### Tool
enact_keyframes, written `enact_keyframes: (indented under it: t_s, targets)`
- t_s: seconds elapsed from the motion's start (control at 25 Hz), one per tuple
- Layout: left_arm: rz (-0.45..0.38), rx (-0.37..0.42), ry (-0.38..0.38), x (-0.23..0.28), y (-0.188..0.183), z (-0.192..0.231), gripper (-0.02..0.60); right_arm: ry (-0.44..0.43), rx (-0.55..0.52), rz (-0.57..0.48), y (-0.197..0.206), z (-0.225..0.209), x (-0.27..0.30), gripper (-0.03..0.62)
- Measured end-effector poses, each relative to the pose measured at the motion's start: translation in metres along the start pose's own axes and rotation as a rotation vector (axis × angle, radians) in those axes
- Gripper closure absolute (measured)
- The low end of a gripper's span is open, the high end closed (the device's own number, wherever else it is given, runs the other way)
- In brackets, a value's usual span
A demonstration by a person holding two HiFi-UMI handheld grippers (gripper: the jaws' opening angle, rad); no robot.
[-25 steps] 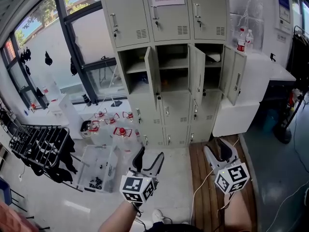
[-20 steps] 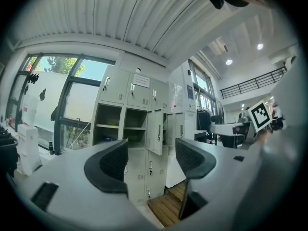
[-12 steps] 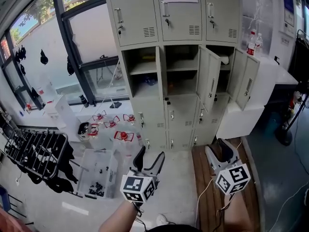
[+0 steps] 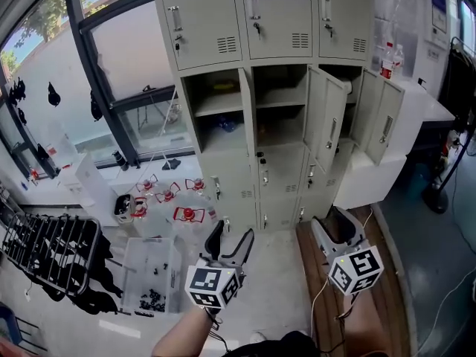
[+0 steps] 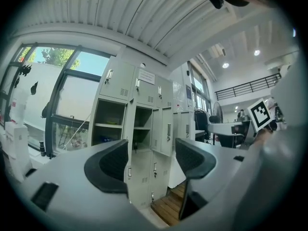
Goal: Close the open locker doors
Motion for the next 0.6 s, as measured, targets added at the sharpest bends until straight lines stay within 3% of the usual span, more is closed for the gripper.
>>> enact_keyframes:
  t_s: [0.28,0.6]
  targets:
    - [0.002,0.008,0.009,0.028,0.000,0.005,0.282,0.005,0.002,-0.006,0.001,-0.015,0.023,0.390]
    - [0.005,0.010,-0.042,0.086,0.003,0.011,0.282,-0.056,0.006,-0.011,0.005,-0.059,0.073,0.390]
Point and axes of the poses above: the fingertips, and each gripper's own axes: x forward along the fingers, z to its left, y out of its underside, the point moved 1 cm from there along -x, backward along the fingers, and after that the axes turned 4 degrees about -y, right-handed, at the moved point
